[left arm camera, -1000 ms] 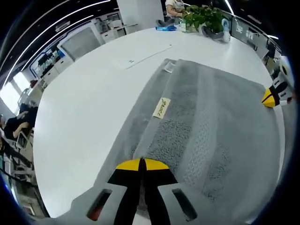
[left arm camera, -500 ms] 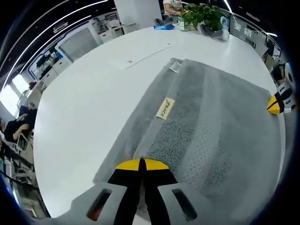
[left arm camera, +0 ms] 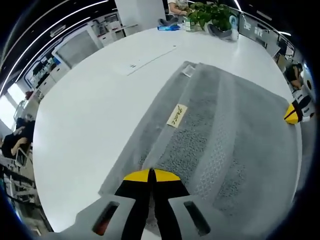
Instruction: Fold the towel on the table until its edges align and the towel forms a compact rectangular stack.
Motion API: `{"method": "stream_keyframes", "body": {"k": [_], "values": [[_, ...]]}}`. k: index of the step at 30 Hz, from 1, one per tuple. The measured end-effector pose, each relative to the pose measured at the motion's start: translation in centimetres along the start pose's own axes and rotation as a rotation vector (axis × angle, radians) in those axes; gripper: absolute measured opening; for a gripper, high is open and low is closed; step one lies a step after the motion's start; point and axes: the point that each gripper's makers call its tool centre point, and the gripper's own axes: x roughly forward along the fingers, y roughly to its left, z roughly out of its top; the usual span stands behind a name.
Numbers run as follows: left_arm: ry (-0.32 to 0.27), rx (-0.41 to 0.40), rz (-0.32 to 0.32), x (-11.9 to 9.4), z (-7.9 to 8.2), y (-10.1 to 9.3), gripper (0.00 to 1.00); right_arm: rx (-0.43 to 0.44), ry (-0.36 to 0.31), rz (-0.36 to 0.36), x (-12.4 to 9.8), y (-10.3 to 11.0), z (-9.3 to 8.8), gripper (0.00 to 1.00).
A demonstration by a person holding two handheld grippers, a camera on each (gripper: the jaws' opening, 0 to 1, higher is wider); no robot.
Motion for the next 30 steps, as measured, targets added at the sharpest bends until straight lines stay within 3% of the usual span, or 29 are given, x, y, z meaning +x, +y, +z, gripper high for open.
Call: {"method": "stream_keyframes", "body": {"k": [13, 24, 30], "values": [[0.024, 0.108, -0.026, 0.9, 1.2, 0.2, 0.01, 0.022, 0.001, 0.012, -0.2, 1.0, -0.2, 0.0], [0.001, 0.065, -0.037, 0.9, 1.3, 0.3, 0.01, 0.027, -0.013, -0.002, -0.2, 1.4, -0.3, 0.0], [-0.009, 0.101, -0.032, 0.8, 1.3, 0.2, 0.01, 0.023, -0.017, -0.006, -0.2, 1.4, -0.3, 0.0]]}}
